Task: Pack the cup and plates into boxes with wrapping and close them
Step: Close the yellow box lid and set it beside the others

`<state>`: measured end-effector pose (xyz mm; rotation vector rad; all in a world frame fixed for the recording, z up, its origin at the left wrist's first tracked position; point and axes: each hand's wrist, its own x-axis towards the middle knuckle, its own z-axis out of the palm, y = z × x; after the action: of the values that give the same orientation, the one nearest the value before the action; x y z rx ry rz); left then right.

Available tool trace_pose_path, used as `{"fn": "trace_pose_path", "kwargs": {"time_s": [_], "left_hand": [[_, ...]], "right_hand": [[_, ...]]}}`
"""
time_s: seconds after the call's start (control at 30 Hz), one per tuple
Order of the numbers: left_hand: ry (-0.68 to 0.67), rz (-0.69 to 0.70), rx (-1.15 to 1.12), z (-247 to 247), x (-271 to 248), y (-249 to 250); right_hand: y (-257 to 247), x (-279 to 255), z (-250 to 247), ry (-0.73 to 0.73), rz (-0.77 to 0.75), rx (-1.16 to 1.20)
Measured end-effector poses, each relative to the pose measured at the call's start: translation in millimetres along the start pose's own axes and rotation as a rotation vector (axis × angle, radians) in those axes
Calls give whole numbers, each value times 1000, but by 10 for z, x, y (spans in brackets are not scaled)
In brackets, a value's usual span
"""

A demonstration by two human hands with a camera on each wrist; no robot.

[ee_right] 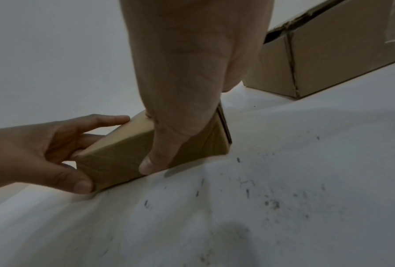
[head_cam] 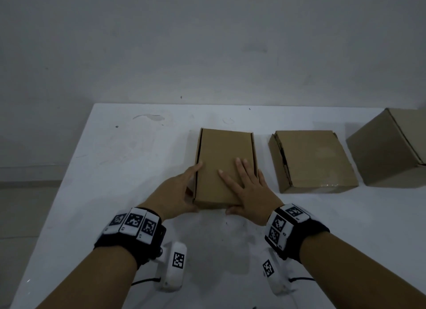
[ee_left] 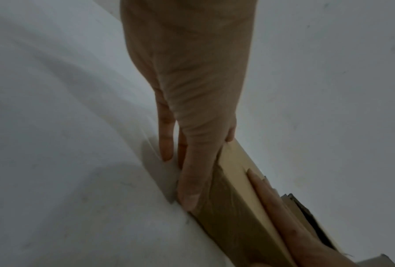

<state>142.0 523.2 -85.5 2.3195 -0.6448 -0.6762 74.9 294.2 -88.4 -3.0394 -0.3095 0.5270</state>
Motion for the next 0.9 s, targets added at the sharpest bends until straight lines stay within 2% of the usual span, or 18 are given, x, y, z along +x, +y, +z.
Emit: {"fn": "trace_pose_path", "kwargs": {"time_s": [0.2, 0.3, 0.37, 0.47, 0.57, 0.7, 0.9], "left_hand": [[72, 21, 203, 30, 11, -85], [-6, 37, 67, -42, 31, -75], [-62, 11, -112, -113, 99, 10], [50, -100, -309, -123, 267, 159], [133, -180, -267, -36, 421, 215], [176, -240, -214, 83, 499, 163], [233, -225, -190, 144, 559, 128]], "right_hand": [[8, 4, 27, 3, -17, 7], [2, -12, 14, 25, -13, 72], [-10, -46, -2, 81, 78, 191], [-11, -42, 35, 114, 252, 441], [13, -13, 10, 88, 288, 572], [80, 45, -63, 43, 310, 541], [138, 105, -76, 11, 296, 503]]}}
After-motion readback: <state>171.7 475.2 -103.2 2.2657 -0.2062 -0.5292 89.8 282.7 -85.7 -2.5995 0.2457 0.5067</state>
